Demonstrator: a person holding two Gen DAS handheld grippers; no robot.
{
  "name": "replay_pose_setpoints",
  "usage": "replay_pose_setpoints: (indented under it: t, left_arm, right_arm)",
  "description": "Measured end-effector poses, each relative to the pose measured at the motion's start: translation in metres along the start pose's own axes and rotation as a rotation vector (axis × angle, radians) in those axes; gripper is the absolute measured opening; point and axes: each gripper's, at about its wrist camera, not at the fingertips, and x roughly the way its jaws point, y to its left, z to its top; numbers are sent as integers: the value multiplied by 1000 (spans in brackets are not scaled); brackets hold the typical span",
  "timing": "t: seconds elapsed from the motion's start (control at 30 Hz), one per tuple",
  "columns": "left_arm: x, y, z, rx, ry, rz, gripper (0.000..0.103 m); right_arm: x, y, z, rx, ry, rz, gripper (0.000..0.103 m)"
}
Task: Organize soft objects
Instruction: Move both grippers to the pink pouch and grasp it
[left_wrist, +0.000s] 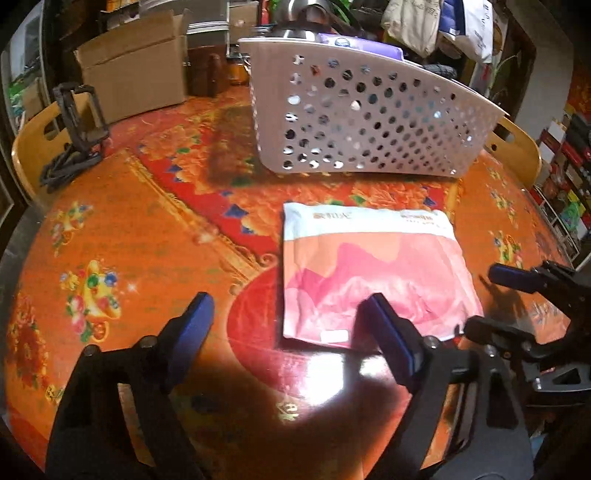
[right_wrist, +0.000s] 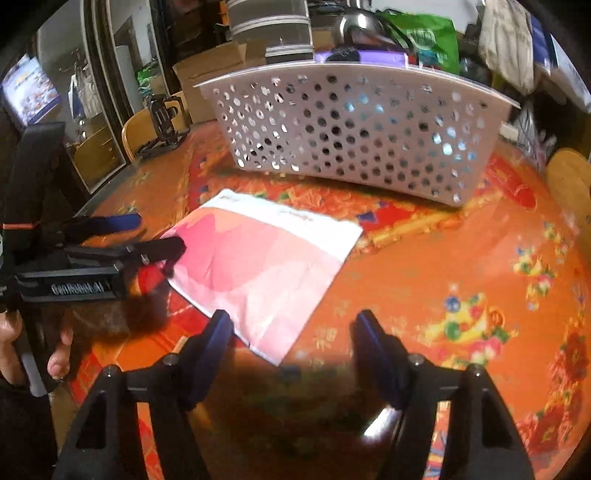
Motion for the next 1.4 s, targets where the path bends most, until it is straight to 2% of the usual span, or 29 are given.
replay_pose_setpoints:
  t: [0.13,0.2,0.33,0.4,0.5,0.57,0.6,0.73,1.0,1.23,1.33,1.37,1.4]
  left_arm:
    - [2,-10,-1,46,0,-53,63]
    - [1,-19,-3,83,2,-74,56]
    - [0,-27,-4,89,5,-87,56]
    - [-1,-30,-6,96,5,-105,56]
    - [-3,-39,-9,122,4,-120,51]
    - [-3,-41,-10,120,3,-119,51]
    - [-4,-39,-10,111,2,-128,47]
    - [-6,-31,-10,88,4,-187,43]
    - [-6,-36,-11,105,8,-183,42]
    - [-5,-43,-14,136,3,-135,42]
    - [-8,-39,-15,105,-14,-121,25]
    - [-10,-35,-15,88,-26,-125,14]
    - [-12,-32,-16,78,-33,-126,8]
  right_arm:
    - [3,8,3,-31,7,6,62]
    - [3,13,4,-53,9,25,52]
    - [4,21,4,-73,12,46,42]
    - [4,16,5,-56,11,67,27]
    - [5,11,6,-44,14,105,14]
    - [6,10,7,-42,13,97,12]
    - [6,10,7,-42,13,97,12]
    - [6,12,7,-53,10,89,10]
    - [3,12,6,-56,-1,80,9]
    - [5,18,4,-117,12,2,9]
    - [6,22,3,-133,11,-22,8]
    - [6,24,3,-147,9,-35,6]
    - [6,25,3,-146,3,-51,4]
